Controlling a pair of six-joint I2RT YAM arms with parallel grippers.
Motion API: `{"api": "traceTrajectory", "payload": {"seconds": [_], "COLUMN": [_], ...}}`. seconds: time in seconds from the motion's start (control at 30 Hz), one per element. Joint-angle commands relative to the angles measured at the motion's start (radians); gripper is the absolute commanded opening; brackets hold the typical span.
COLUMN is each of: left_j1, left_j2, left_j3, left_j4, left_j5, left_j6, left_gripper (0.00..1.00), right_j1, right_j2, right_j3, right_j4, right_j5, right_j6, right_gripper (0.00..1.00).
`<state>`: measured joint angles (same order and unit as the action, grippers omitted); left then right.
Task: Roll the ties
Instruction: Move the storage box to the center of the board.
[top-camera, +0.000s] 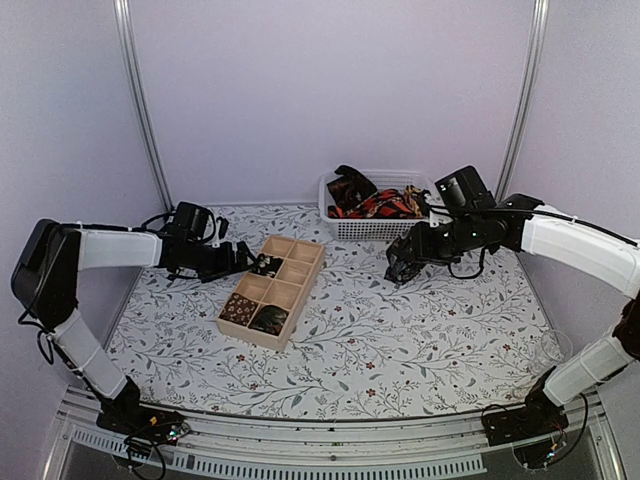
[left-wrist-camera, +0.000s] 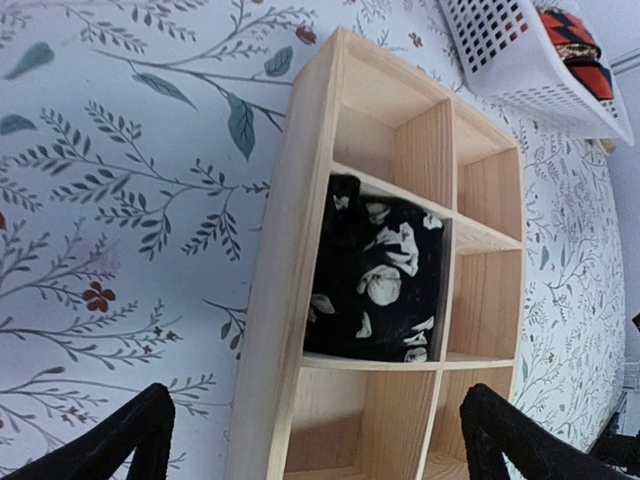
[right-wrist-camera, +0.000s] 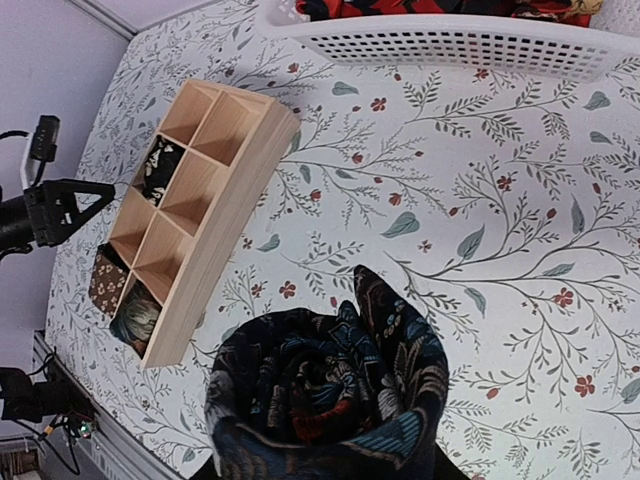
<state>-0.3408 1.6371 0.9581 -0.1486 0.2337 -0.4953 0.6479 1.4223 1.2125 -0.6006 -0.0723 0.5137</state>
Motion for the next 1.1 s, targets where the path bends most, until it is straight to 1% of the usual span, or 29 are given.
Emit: {"api": "traceTrajectory", "payload": {"seconds": [0.0, 0.13, 0.3, 0.47, 0.63, 0.77, 0.9, 1.07], "left_j1": [-0.004, -0.015, -0.093, -0.208, -0.312, -0.342, -0.333, -0.316], "left_j2": [0.018, 0.004, -0.055, -0.092, -0.044, -0.009, -0.073, -0.174], "left_j3": [-0.078, -0.169, -0.236, -0.256, -0.232, -0.206, -0.217, -0.232], "left_j4": [0.167, 0.261, 0.308, 0.365, 0.445, 0.446, 0.403, 0.318], "left_j5": [0.137, 0.19, 0.172, 0.126, 0.111, 0.098, 0.02, -0.075], "left_j6": [-0.088, -0.164, -0.223, -0.302, -0.355, -0.348, -0.304, -0.233], "left_gripper": [1.0, 1.0, 1.0, 1.0, 1.0, 1.0, 1.0, 1.0], "right_j1": [0.032, 0.047, 0.05, 0.053, 0.066, 0.103, 0.135, 0.141], "right_j2": [-0.023, 0.027, 0.09, 0.157, 0.21, 0.244, 0.29, 0.341], "right_j3": [0.053, 0.105, 0.171, 0.205, 0.234, 0.266, 0.277, 0.252], "right_j4": [0.073, 0.112, 0.131, 0.151, 0.159, 0.159, 0.177, 0.199], "right_j5": [-0.09, -0.132, -0.153, -0.189, -0.239, -0.277, -0.32, -0.323], "right_j6": [0.047, 0.082, 0.121, 0.157, 0.183, 0.195, 0.218, 0.227], "right_gripper": [0.06, 0.06, 0.06, 0.06, 0.06, 0.06, 0.06, 0.05]}}
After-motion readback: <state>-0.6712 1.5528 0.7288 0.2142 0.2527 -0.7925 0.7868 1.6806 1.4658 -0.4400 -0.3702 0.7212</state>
